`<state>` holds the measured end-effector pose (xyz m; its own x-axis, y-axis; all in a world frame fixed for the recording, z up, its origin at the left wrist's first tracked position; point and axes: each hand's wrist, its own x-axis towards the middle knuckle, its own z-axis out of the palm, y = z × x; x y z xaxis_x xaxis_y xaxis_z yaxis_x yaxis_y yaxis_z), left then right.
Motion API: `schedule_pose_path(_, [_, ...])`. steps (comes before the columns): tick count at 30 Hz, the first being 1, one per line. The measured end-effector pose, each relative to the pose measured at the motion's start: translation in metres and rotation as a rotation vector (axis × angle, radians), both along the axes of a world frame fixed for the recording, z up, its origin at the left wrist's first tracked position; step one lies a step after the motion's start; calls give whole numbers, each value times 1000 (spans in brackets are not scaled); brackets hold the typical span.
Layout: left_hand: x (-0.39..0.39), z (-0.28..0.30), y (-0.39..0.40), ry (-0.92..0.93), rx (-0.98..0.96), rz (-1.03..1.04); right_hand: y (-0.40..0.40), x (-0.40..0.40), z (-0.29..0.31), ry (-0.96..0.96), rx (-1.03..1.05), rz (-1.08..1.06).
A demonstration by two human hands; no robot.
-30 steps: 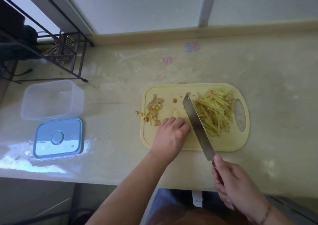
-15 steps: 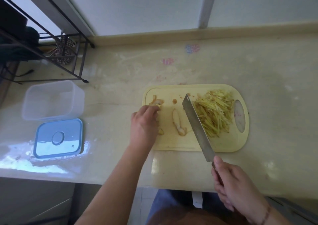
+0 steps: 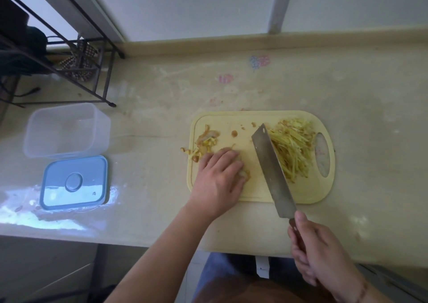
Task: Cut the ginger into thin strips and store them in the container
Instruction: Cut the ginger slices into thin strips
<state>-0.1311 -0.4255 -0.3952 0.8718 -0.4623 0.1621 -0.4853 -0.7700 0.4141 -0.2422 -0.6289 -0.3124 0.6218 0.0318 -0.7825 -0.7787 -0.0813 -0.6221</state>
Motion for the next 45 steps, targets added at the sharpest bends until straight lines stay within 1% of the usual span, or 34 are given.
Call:
schedule_pose_path(3, [-4, -1, 2, -12, -33, -33, 2, 1, 3, -32, -2, 21])
schedule_pose_path(7, [-8, 1, 1, -21, -71, -26, 12, 3, 5, -61, 44, 58])
schedule_pose_path(11, [-2, 5, -4, 5, -48, -2, 18, 4, 3, -77, 29, 110])
schedule_pose_path(15, [3, 6, -8, 23, -17, -6, 16, 2, -1, -97, -50, 181])
schedule_pose_path(20, [1, 5, -7, 29, -62, 4, 18, 4, -3, -170, -260, 305])
schedule_pose_path(25, [3, 4, -5, 29, -65, 9, 27, 35, -7, -261, -377, 302])
schedule_pose_path(28, [4, 8, -7, 34, -33, 42, 28, 31, -4, -298, -449, 298])
schedule_pose_path(34, [2, 14, -10, 20, 73, 92, 22, 8, -9, -297, -441, 296])
schedule_pose_path(38, [2, 14, -11, 43, 47, 96, 22, 6, -10, -264, -432, 306])
schedule_pose_path(42, [2, 13, -8, 42, 45, 78, 28, 21, -11, -280, -440, 268])
schedule_pose_path(45, [1, 14, -4, 72, 29, 105, 32, 24, -5, -286, -457, 285])
